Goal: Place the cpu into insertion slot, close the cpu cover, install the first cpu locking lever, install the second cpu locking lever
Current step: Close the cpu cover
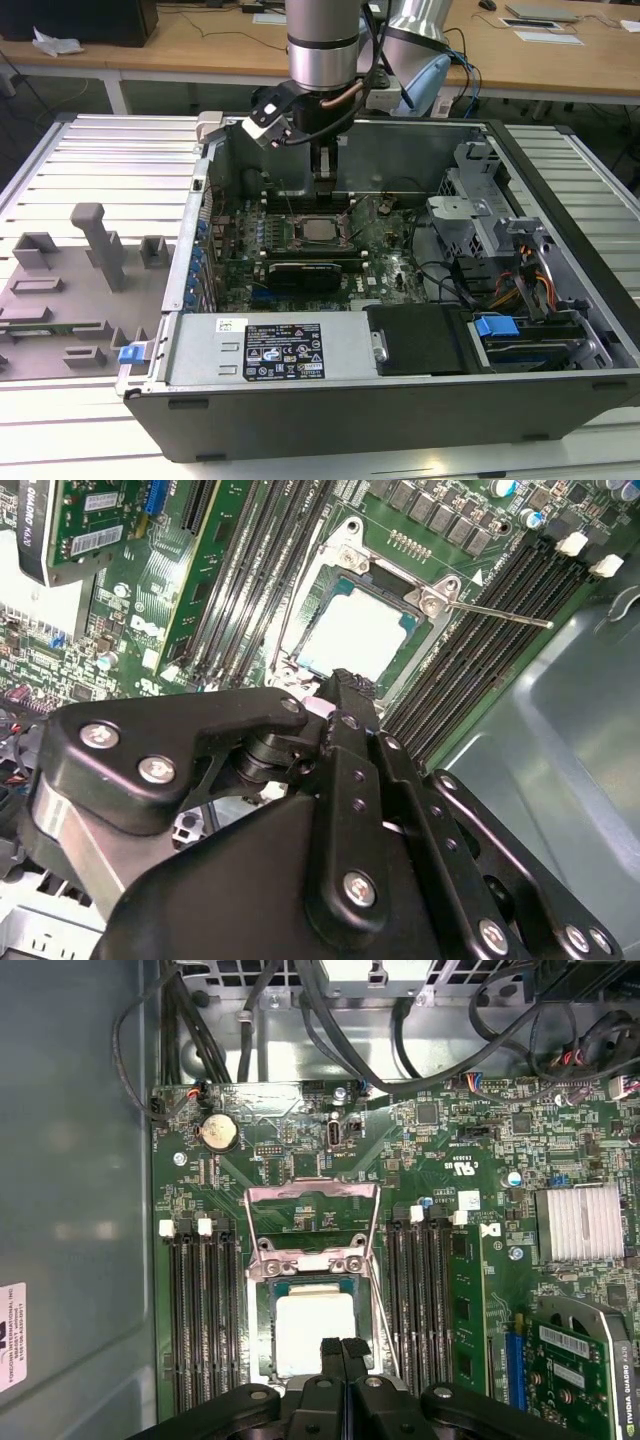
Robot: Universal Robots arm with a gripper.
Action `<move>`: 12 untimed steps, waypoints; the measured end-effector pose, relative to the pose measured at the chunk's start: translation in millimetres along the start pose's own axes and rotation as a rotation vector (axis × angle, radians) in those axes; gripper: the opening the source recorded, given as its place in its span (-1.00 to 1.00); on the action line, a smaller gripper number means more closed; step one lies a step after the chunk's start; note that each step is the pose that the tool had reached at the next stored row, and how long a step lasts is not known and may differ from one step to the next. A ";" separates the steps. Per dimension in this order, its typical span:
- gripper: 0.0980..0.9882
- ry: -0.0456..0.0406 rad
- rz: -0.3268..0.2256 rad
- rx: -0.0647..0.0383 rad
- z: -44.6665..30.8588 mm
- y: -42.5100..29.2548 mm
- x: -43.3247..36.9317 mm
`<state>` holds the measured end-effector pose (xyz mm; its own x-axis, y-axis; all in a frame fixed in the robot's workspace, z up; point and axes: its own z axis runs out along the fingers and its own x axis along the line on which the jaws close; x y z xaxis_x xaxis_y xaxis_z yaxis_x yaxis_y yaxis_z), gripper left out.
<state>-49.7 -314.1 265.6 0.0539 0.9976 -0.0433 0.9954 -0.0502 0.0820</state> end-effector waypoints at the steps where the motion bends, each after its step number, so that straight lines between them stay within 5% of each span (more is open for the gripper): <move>1: -0.98 -0.0002 0.000 0.000 0.0 0.0 0.0; 4: -0.98 -0.0008 0.000 0.000 -1.6 0.1 -0.1; 8: -0.98 -0.0033 0.000 0.000 -15.3 1.2 -0.5; 12: -0.98 -0.0031 0.000 0.000 -16.1 1.3 -0.5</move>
<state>-49.7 -313.9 281.8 0.0539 0.9975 -0.0464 0.9954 -0.0500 0.0822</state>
